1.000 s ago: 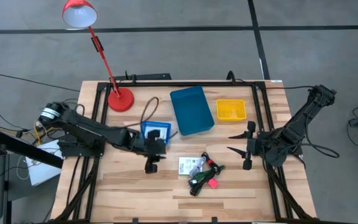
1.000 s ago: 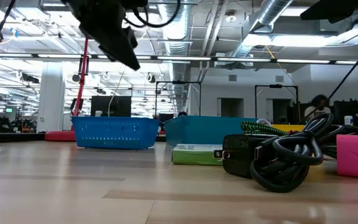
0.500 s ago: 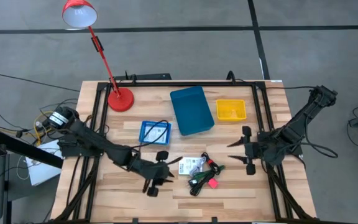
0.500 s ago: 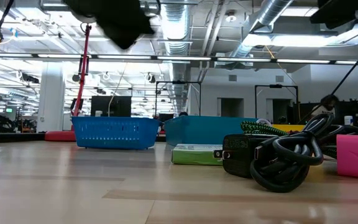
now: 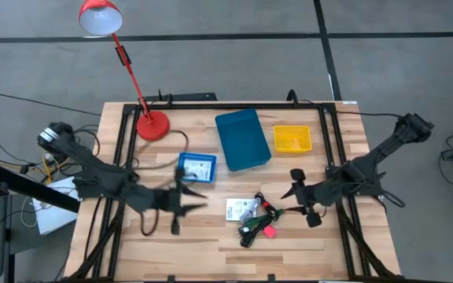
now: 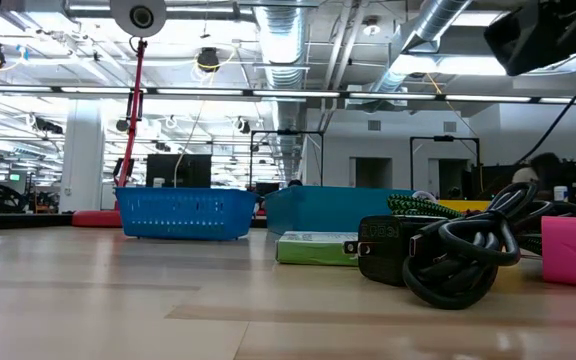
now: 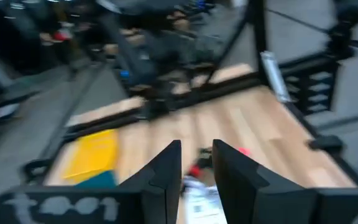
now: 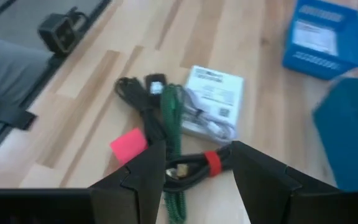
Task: Pick and place items into bin
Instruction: Put the black charger cable into the blue bin
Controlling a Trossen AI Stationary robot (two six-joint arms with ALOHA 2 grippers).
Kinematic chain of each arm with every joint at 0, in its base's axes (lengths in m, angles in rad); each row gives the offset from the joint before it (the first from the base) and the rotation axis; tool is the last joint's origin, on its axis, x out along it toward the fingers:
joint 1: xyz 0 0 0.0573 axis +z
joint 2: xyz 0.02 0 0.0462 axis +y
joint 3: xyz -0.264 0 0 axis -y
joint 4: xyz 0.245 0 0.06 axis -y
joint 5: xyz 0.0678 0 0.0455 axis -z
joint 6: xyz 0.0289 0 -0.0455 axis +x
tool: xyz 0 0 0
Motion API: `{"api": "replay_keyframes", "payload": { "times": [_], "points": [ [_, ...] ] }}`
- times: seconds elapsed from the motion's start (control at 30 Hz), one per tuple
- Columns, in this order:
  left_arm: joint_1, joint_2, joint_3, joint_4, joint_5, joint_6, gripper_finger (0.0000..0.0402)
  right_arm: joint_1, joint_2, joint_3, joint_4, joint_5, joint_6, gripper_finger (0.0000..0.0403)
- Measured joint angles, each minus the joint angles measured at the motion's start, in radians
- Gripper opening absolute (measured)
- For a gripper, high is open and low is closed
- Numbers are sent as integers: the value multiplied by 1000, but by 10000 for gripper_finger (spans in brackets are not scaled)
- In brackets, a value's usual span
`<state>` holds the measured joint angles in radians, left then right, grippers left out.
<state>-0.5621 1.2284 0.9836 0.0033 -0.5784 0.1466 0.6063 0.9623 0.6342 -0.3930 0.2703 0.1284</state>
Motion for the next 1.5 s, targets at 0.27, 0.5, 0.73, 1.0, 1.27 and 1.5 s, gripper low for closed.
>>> {"api": "replay_keyframes", "payload": {
  "times": [0.27, 0.5, 0.73, 1.0, 1.27, 1.5],
  "points": [
    [1, -178, 0, -248, -200, -84, 80, 2, 108, 9, 54, -131, -52, 177],
    [3, -207, 0, -363, -247, -140, 80, 0, 221, 53, 51, -172, -126, 177],
    [3, -201, 0, -352, -248, -187, 80, -1, 333, 124, 42, -249, -215, 177],
    [3, -201, 0, -352, -248, -240, 80, -44, 448, 190, 5, -273, -323, 177],
    [3, -201, 0, -349, -248, -268, 80, -120, 533, 223, 6, -351, -368, 177],
    [3, -201, 0, -353, -248, -278, 80, -180, 576, 223, 24, -424, -390, 177]
  ]
}}
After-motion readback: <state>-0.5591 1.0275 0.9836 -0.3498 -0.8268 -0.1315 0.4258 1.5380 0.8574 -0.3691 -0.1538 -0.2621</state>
